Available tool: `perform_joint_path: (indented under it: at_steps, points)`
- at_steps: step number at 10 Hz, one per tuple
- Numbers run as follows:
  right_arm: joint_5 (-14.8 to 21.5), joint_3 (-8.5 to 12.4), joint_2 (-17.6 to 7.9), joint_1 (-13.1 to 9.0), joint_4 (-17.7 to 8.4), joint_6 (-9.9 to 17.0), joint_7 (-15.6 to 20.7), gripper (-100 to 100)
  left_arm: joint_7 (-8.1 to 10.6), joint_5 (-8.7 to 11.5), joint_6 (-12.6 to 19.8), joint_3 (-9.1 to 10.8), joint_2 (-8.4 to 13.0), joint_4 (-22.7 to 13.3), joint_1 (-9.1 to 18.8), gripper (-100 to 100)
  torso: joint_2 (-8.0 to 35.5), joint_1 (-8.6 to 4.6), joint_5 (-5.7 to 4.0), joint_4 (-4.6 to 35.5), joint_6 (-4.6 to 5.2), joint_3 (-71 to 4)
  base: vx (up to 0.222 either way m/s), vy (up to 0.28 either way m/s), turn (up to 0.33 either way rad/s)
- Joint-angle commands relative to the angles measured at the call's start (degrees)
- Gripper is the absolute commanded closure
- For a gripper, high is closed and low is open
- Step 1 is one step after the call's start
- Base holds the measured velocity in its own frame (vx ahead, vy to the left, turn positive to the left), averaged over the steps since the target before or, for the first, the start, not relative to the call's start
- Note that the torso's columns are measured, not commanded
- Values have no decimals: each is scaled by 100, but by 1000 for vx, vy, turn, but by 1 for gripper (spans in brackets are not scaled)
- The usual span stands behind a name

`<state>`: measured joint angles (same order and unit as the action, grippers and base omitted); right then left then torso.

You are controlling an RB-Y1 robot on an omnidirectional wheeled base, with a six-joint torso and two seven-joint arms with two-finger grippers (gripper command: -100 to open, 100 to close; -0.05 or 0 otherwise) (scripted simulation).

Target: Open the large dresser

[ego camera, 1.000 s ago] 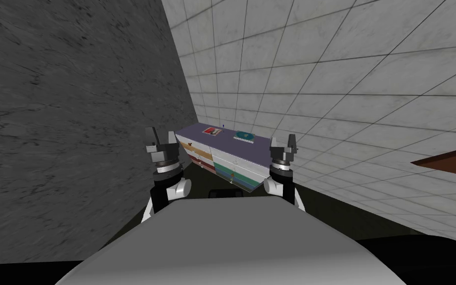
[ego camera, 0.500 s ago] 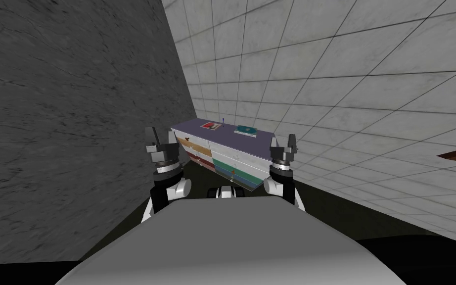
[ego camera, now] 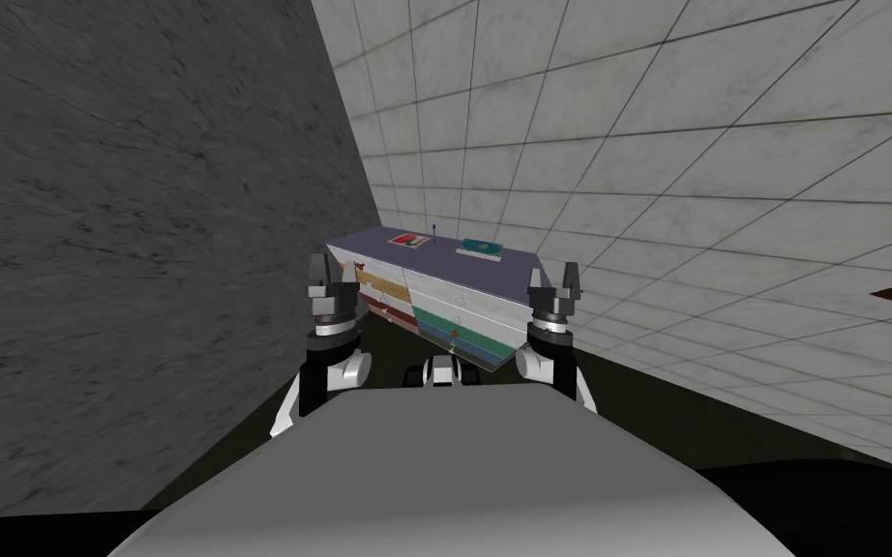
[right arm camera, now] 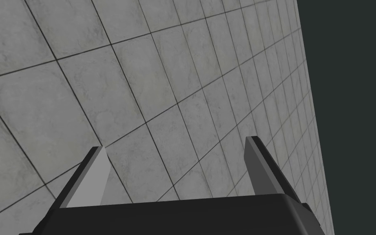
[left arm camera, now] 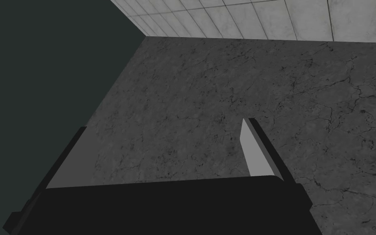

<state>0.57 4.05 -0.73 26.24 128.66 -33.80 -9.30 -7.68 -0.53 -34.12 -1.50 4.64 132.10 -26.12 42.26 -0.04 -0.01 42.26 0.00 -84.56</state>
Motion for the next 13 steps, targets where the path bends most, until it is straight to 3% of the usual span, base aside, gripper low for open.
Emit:
perform_joint_path:
  at_steps: [1,5,13]
  points:
    - [0,0,0,0,0,0,0,0,-18,-44,36,-37,282,-320,75,-100,1,2,1,1,0,-1,-8,-57,-37]
    - [0,0,0,0,0,0,0,0,-48,-126,116,-109,407,-857,192,-100,2,2,0,2,0,-1,-7,-67,-32]
    - [0,0,0,0,0,0,0,0,-103,-278,265,-244,285,-1857,410,-100,2,3,1,2,0,-1,-5,-64,-32]
